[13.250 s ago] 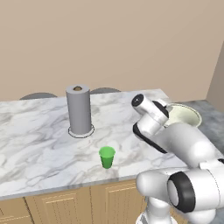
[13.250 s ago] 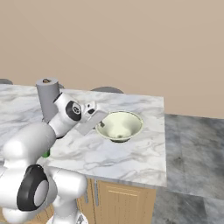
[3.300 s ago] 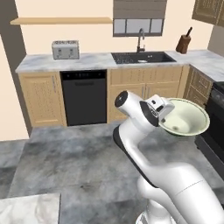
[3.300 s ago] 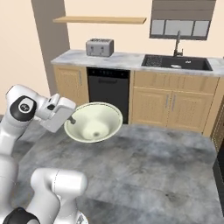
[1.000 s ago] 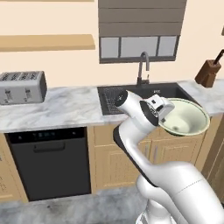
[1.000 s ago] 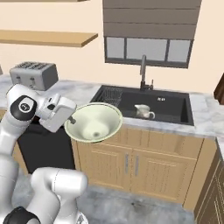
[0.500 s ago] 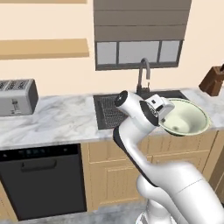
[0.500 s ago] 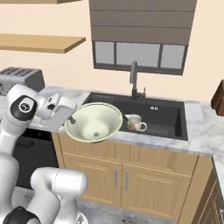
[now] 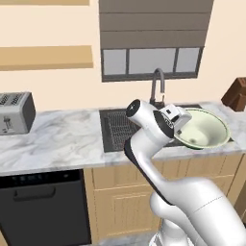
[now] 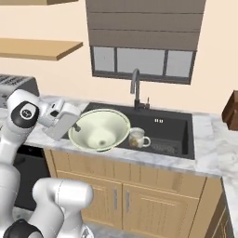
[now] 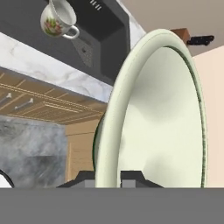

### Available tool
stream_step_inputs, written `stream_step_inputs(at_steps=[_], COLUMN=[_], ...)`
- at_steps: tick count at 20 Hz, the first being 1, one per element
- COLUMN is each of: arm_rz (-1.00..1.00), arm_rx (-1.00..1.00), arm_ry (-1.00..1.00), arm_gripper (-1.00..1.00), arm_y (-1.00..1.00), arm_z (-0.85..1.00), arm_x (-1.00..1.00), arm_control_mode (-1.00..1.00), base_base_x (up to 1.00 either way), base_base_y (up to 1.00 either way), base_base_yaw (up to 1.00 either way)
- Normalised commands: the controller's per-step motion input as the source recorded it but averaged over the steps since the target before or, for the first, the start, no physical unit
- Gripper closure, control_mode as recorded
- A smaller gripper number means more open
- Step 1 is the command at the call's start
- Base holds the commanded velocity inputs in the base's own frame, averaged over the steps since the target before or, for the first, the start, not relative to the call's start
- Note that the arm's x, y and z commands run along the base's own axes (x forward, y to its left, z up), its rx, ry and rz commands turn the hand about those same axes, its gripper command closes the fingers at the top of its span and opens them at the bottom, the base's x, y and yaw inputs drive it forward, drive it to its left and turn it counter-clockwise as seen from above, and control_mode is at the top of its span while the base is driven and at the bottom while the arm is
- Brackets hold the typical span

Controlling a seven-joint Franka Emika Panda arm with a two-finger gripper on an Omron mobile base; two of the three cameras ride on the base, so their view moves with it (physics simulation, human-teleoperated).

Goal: Pick the bowl and cup and place them in the sink. Then turn on the water.

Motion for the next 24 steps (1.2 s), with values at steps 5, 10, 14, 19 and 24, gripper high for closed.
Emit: stream_step_inputs(at_steps=[5, 10, 14, 19, 24], arm_rz=[0.00, 0.00, 0.00, 0.00, 0.00], arm_rx=[0.00, 0.00, 0.00, 0.00, 0.00], arm_ry=[0.00, 0.00, 0.00, 0.00, 0.00], arm_gripper=[1.00, 1.00, 1.00, 1.00, 1.00], arm_y=[0.00, 0.00, 0.00, 0.00, 0.00], arm_z=[0.00, 0.00, 0.00, 0.00, 0.00], arm_x=[0.00, 0.00, 0.00, 0.00, 0.00], arm_control_mode=[1.00, 1.00, 1.00, 1.00, 1.00], base_base_x=[0.40, 0.47, 0.41, 0.29, 0.20], base_base_y=[-0.36, -0.35, -0.38, -0.34, -0.37], base_base_yaw=[0.02, 0.02, 0.03, 0.05, 0.06])
